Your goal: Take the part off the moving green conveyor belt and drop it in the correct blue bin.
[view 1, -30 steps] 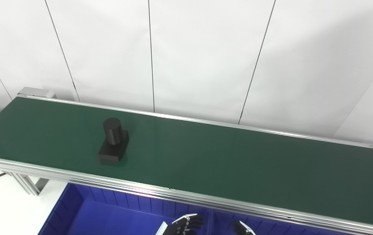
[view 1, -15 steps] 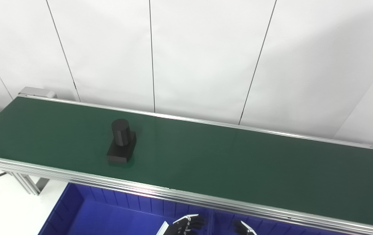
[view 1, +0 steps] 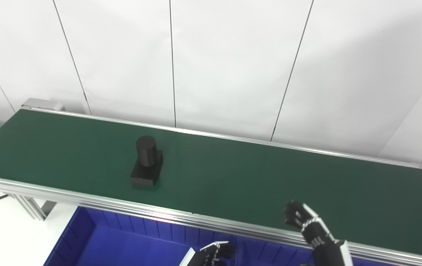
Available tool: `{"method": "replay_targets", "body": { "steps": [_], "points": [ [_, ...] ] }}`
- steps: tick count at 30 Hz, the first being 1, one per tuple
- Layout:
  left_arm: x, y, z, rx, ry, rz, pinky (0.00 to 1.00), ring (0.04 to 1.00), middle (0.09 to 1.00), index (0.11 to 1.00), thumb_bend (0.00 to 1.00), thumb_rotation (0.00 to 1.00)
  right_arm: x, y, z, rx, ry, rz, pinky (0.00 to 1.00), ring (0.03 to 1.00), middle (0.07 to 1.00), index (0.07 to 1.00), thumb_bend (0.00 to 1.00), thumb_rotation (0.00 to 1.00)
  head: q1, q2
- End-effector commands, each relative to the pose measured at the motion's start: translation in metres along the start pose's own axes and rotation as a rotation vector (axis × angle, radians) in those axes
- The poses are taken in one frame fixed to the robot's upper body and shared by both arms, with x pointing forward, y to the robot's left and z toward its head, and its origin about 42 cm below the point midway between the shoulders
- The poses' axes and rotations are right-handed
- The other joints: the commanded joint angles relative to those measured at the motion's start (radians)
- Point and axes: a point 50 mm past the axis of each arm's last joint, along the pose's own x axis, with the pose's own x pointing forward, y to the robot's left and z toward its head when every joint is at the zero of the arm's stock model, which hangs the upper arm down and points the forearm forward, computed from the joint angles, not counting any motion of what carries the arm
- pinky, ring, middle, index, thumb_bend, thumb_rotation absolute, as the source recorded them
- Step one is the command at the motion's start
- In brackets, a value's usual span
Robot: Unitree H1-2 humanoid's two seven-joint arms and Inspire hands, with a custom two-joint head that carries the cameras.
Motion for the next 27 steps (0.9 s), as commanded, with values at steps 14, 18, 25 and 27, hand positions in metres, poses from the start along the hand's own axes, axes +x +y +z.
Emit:
{"method": "replay_targets", "body": {
  "steps": [14, 18, 25, 27],
  "points": [
    [0.011, 0.0, 0.011, -0.007, -0.067, 0.019, 0.68, 0.759, 0.772, 0.753, 0.96, 0.63, 0.093, -0.023, 0.014, 0.05, -0.214, -0.034, 0.77, 0.798, 0.828, 0.84, 0.84, 0.73, -0.01, -0.003],
    [0.01, 0.001, 0.011, -0.012, -0.067, 0.017, 0.69, 0.764, 0.775, 0.754, 0.95, 0.62, 0.112, -0.025, 0.013, 0.037, -0.227, -0.032, 0.74, 0.78, 0.82, 0.837, 0.78, 0.72, -0.008, -0.002],
    [0.008, 0.002, 0.012, -0.02, -0.07, 0.015, 0.69, 0.764, 0.773, 0.75, 0.96, 0.62, 0.147, -0.014, 0.007, 0.044, -0.227, 0.001, 0.74, 0.777, 0.811, 0.832, 0.75, 0.65, -0.007, 0.005],
    [0.007, 0.002, 0.012, -0.013, -0.072, 0.013, 0.69, 0.763, 0.773, 0.751, 0.96, 0.62, 0.155, -0.011, 0.003, 0.037, -0.216, 0.01, 0.73, 0.775, 0.809, 0.832, 0.75, 0.65, -0.007, 0.007]
  ]
}}
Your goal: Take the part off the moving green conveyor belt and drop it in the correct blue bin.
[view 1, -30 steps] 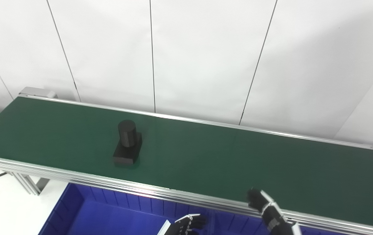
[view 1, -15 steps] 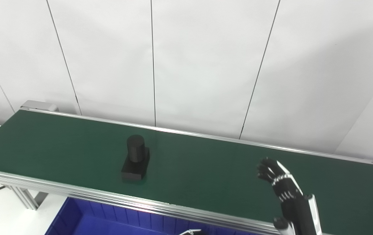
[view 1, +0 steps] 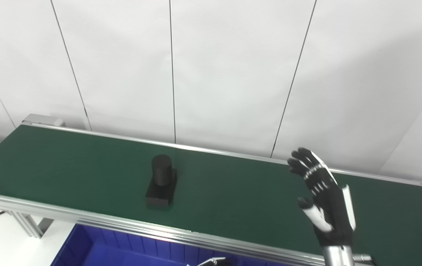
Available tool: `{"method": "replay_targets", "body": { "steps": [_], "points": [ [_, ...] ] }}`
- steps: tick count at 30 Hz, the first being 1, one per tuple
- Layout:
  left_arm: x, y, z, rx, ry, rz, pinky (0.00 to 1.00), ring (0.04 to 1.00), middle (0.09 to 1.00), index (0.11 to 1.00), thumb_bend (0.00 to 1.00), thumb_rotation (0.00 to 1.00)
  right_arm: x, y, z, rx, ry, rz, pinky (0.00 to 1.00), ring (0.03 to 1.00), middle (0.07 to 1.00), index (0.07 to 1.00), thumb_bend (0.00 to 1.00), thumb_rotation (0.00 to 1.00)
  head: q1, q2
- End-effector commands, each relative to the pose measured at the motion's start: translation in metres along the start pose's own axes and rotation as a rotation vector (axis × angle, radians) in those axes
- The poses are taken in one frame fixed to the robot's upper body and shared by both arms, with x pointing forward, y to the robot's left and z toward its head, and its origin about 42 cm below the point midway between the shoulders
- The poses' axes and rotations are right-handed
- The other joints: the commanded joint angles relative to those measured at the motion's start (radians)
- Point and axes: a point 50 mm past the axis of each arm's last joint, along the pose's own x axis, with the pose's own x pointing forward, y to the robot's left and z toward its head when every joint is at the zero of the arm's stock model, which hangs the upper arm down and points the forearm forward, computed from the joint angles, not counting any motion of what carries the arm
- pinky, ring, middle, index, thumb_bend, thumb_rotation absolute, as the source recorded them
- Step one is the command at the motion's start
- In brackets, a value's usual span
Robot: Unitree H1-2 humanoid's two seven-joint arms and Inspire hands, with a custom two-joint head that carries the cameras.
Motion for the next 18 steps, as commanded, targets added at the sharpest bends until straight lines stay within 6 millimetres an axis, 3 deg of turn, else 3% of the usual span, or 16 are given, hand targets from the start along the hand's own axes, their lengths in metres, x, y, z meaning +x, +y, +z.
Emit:
{"method": "replay_targets", "body": {
  "steps": [1, 18],
  "points": [
    [0.007, -0.001, 0.014, 0.001, -0.083, -0.013, 0.68, 0.762, 0.773, 0.752, 0.96, 0.62, 0.022, 0.006, 0.005, -0.012, -0.06, 0.026, 0.73, 0.772, 0.804, 0.825, 0.77, 0.64, 0.001, 0.002],
    [0.003, 0.0, 0.016, -0.004, -0.091, -0.007, 0.7, 0.769, 0.774, 0.76, 0.98, 0.64, 0.03, 0.004, -0.016, -0.07, 0.011, 0.016, 0.72, 0.774, 0.811, 0.827, 0.85, 0.63, -0.024, 0.026]
  ]
}}
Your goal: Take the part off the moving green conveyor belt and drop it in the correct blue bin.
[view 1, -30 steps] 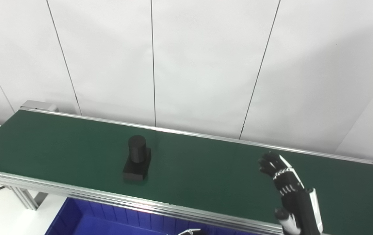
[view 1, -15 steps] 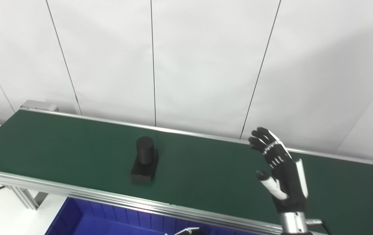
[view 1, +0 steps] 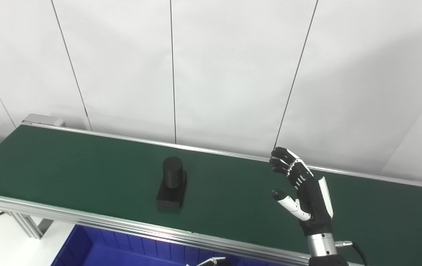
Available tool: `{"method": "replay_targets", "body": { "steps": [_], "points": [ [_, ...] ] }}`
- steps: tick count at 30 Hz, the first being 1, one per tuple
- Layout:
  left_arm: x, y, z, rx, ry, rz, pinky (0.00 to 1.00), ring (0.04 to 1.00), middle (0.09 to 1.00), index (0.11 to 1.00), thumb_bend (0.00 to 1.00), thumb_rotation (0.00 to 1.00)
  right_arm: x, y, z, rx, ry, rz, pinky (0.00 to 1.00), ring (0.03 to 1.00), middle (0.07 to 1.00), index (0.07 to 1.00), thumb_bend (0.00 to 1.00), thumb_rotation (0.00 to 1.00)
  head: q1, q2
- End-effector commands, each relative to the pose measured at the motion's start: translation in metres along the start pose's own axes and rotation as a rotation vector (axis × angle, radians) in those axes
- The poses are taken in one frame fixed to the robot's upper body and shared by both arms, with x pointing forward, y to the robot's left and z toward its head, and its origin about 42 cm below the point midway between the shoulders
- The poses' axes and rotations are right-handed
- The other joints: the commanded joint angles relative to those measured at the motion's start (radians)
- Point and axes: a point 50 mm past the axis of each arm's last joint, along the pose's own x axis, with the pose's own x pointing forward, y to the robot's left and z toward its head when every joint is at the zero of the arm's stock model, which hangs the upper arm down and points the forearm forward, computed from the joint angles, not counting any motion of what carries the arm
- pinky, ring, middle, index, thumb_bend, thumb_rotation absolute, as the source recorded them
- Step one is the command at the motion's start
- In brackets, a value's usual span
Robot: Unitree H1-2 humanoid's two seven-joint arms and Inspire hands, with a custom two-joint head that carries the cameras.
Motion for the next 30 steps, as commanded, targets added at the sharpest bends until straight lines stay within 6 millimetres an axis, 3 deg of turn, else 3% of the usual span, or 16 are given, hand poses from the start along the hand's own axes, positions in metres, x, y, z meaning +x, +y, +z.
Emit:
{"method": "replay_targets", "body": {
  "steps": [1, 12, 21, 25, 30],
  "points": [
    [0.005, -0.001, 0.012, -0.008, -0.073, -0.009, 0.7, 0.77, 0.776, 0.762, 0.97, 0.64, 0.02, -0.002, 0.015, -0.013, -0.087, -0.015, 0.72, 0.775, 0.814, 0.832, 0.84, 0.63, 0.001, 0.001],
    [0.003, -0.001, 0.013, -0.016, -0.075, -0.012, 0.71, 0.774, 0.781, 0.764, 0.97, 0.64, 0.015, -0.009, 0.0, -0.001, -0.028, -0.044, 0.72, 0.79, 0.826, 0.85, 0.85, 0.49, 0.003, 0.003],
    [0.003, -0.001, 0.014, -0.017, -0.08, -0.008, 0.71, 0.772, 0.779, 0.764, 0.97, 0.64, 0.021, -0.017, -0.014, -0.035, 0.023, -0.027, 0.81, 0.848, 0.86, 0.866, 0.93, 0.51, -0.005, 0.007],
    [0.003, -0.002, 0.015, -0.02, -0.082, -0.008, 0.71, 0.771, 0.777, 0.764, 0.97, 0.64, 0.027, -0.02, -0.02, -0.092, 0.047, -0.028, 0.77, 0.817, 0.861, 0.868, 0.96, 0.34, -0.003, 0.009],
    [0.003, -0.002, 0.015, -0.024, -0.082, -0.009, 0.71, 0.772, 0.778, 0.762, 0.98, 0.64, 0.029, -0.021, -0.026, -0.125, 0.067, -0.032, 0.74, 0.799, 0.857, 0.864, 0.97, 0.22, -0.005, 0.01]
  ]
}}
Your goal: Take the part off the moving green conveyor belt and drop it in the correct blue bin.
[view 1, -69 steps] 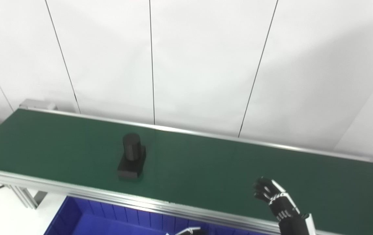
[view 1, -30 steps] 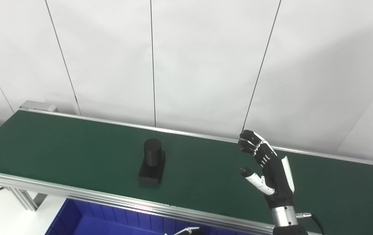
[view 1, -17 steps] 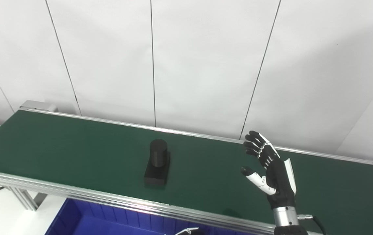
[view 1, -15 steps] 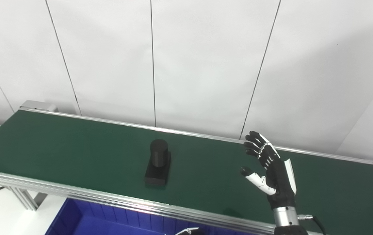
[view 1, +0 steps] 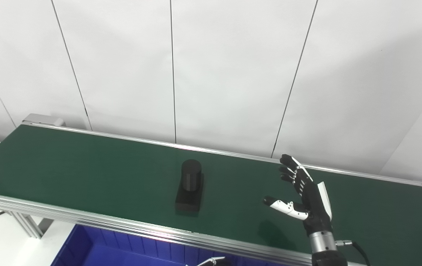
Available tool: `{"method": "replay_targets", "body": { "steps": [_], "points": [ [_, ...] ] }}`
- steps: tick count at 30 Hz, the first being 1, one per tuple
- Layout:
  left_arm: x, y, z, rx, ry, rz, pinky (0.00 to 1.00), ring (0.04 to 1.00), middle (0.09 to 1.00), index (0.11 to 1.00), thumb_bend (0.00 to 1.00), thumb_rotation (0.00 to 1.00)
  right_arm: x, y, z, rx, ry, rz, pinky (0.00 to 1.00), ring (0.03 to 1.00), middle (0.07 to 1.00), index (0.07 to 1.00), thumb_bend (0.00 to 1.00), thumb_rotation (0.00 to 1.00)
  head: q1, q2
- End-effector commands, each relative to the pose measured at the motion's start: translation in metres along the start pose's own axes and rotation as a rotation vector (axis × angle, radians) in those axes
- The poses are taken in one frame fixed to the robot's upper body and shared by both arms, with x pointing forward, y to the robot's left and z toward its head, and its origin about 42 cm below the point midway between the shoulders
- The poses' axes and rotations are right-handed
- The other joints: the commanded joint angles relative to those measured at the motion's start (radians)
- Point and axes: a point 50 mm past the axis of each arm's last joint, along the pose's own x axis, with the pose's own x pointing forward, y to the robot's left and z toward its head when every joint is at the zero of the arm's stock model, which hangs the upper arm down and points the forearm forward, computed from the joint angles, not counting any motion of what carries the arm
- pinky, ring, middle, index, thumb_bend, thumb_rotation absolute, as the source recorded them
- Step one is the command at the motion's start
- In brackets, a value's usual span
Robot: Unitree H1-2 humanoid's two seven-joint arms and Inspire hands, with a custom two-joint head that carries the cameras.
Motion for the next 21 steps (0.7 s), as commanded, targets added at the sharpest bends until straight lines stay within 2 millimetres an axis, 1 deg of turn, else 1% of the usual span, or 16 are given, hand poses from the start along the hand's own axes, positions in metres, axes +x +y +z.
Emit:
{"method": "replay_targets", "body": {
  "steps": [1, 3, 8, 15, 18, 21],
  "points": [
    [0.006, -0.002, 0.013, -0.012, -0.075, -0.01, 0.7, 0.769, 0.779, 0.764, 0.97, 0.64, 0.018, -0.003, 0.016, -0.014, -0.081, -0.009, 0.74, 0.797, 0.857, 0.866, 0.97, 0.2, 0.0, 0.003],
    [0.006, -0.002, 0.013, -0.011, -0.075, -0.01, 0.7, 0.769, 0.78, 0.764, 0.97, 0.64, 0.019, -0.003, 0.014, -0.018, -0.073, -0.01, 0.74, 0.798, 0.856, 0.866, 0.97, 0.18, -0.003, 0.003],
    [0.007, -0.002, 0.013, -0.009, -0.077, -0.007, 0.7, 0.769, 0.778, 0.766, 0.97, 0.64, 0.022, -0.004, 0.01, -0.046, -0.058, -0.002, 0.74, 0.806, 0.861, 0.873, 0.96, 0.19, -0.011, 0.005],
    [0.007, -0.004, 0.014, -0.02, -0.077, -0.008, 0.71, 0.774, 0.782, 0.764, 0.98, 0.64, 0.03, -0.007, 0.007, -0.114, -0.048, 0.037, 0.76, 0.828, 0.896, 0.881, 0.96, 0.17, -0.011, 0.006],
    [0.008, -0.004, 0.014, -0.012, -0.08, -0.008, 0.71, 0.77, 0.777, 0.766, 0.96, 0.64, 0.033, -0.007, 0.005, -0.17, -0.046, 0.063, 0.74, 0.834, 0.899, 0.889, 0.96, 0.22, -0.01, 0.006],
    [0.008, -0.004, 0.014, -0.011, -0.079, -0.008, 0.7, 0.768, 0.775, 0.766, 0.97, 0.65, 0.035, -0.006, 0.004, -0.195, -0.044, 0.082, 0.73, 0.83, 0.897, 0.886, 0.97, 0.22, -0.011, 0.005]
  ]
}}
